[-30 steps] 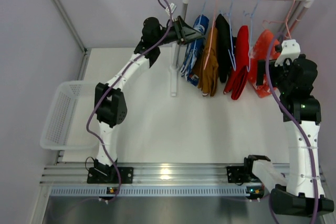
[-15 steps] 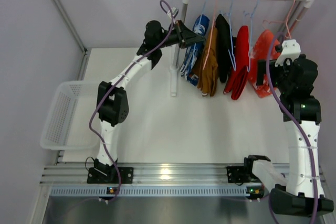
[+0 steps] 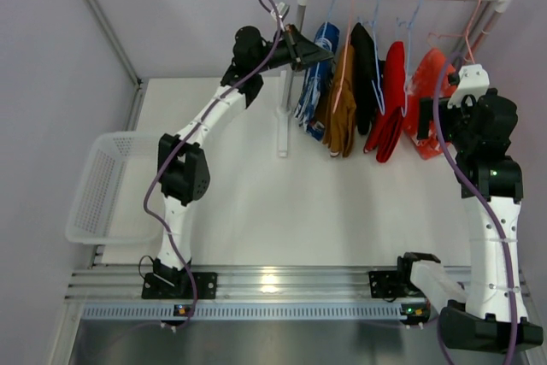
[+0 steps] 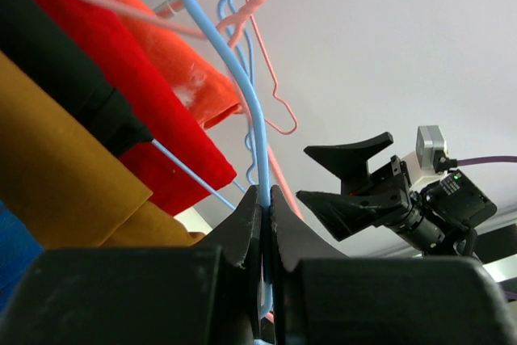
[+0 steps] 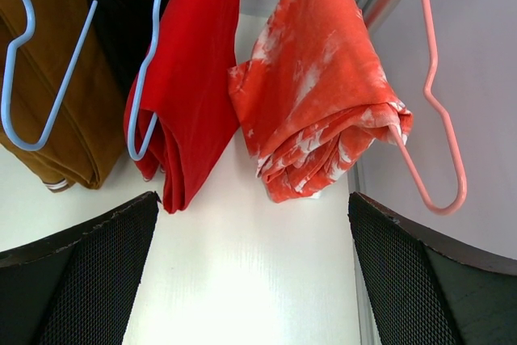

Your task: Remove the trousers from the hanger

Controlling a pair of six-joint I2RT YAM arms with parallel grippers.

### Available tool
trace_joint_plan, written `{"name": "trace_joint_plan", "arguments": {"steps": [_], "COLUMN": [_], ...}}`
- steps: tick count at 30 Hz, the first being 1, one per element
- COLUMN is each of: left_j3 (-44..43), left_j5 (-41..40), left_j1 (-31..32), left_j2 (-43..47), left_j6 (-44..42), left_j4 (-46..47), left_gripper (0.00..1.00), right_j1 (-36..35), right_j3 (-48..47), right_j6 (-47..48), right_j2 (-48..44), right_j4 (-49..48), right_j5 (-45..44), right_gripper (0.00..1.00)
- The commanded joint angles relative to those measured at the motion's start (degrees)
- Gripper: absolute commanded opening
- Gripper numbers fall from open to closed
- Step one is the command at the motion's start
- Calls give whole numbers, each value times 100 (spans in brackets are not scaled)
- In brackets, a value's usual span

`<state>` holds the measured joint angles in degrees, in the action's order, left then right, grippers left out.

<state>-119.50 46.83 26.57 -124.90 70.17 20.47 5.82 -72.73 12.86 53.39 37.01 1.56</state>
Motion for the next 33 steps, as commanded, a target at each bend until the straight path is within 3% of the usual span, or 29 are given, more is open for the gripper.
{"name": "trace_joint_plan", "arguments": {"steps": [1, 9, 16, 22, 33], "left_j3": [-749, -768, -214, -223, 726], "left_j5": [-306, -306, -236, -192, -95], "left_j1": [-2, 6, 6, 15, 6], "left_j2": [221, 335, 888, 1257, 2285], "left_j6": [-460, -303, -188, -451, -802], "left_j4": [599, 1239, 2004, 1715, 1250], "left_gripper": [0, 0, 0, 0, 0], "right_j1": [121, 138, 147, 147, 147], "right_j3": [-4, 110, 13, 57, -215], "right_j6": [-47, -73, -258, -328, -442], "right_j2": [-39, -109, -74, 5, 146], "right_j4": [-1, -54, -115, -221, -300], "right_j5": [63, 177, 493, 652, 960], "right_gripper": [99, 100, 100, 99, 99]}}
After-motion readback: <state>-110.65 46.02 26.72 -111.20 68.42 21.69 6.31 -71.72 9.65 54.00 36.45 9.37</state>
